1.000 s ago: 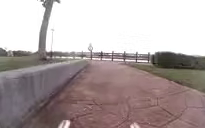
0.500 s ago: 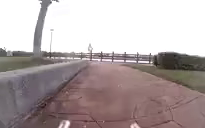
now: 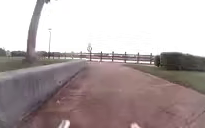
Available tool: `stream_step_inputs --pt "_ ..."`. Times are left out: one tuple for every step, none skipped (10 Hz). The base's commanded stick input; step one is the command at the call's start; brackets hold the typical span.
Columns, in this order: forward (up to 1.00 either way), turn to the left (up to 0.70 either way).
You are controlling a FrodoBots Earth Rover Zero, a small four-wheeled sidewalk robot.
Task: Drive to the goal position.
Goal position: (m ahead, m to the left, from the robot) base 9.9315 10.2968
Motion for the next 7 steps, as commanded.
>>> stream_step_inputs --pt "0.70 0.07" --pt "0.70 0.07" --pt "0.70 0.07" --pt "0.70 0.07" --pt "0.70 0.07" --pt "0.70 0.07" --pt "0.70 0.07"
